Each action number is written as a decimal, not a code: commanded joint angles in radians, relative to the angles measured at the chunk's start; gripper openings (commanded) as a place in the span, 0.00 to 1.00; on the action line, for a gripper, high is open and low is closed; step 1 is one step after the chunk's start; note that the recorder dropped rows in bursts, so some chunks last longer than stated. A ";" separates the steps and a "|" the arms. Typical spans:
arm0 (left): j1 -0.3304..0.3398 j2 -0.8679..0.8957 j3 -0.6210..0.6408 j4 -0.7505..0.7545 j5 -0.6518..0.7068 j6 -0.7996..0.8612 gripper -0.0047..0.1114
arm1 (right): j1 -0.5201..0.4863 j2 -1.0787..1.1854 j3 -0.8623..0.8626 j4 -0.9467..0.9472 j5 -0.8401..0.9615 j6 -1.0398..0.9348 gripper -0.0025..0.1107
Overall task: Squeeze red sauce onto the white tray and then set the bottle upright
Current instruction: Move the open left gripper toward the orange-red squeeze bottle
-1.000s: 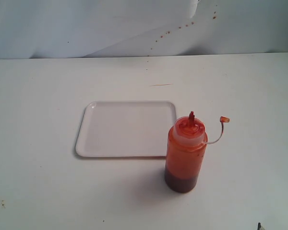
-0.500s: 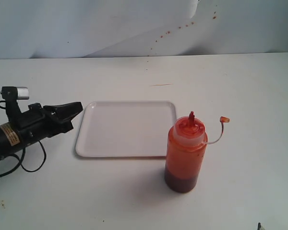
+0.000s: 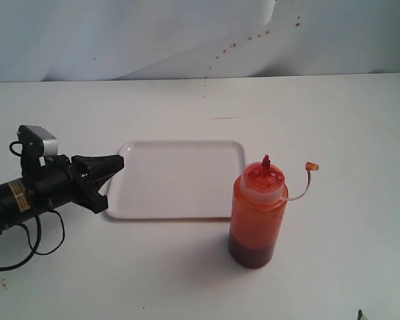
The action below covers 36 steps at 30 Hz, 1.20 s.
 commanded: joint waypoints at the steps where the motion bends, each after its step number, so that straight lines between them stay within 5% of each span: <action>1: -0.012 0.004 -0.055 0.192 -0.018 0.012 0.04 | 0.000 -0.006 0.004 0.002 -0.001 -0.002 0.02; 7: -0.102 0.004 -0.147 0.492 -0.018 0.005 0.04 | 0.000 -0.006 0.004 0.002 -0.001 -0.002 0.02; 14: -0.218 0.005 -0.156 0.441 -0.018 0.012 0.04 | 0.000 -0.006 0.004 0.002 -0.001 -0.002 0.02; 24: -0.238 0.005 -0.156 0.424 -0.018 0.012 0.07 | 0.000 -0.006 0.004 0.002 -0.001 -0.002 0.02; 26: -0.238 0.005 -0.156 0.422 -0.018 0.012 0.17 | 0.000 -0.006 0.004 0.002 -0.001 -0.002 0.02; 28: -0.238 0.005 -0.156 0.402 0.064 0.012 0.45 | 0.000 -0.006 0.004 0.002 -0.001 -0.002 0.02; 30: -0.238 0.005 -0.156 0.373 0.103 -0.023 0.89 | 0.000 -0.006 0.004 0.002 -0.001 -0.002 0.02; 36: -0.238 0.005 -0.156 0.312 0.048 -0.018 0.94 | 0.000 -0.006 0.004 0.002 -0.001 -0.002 0.02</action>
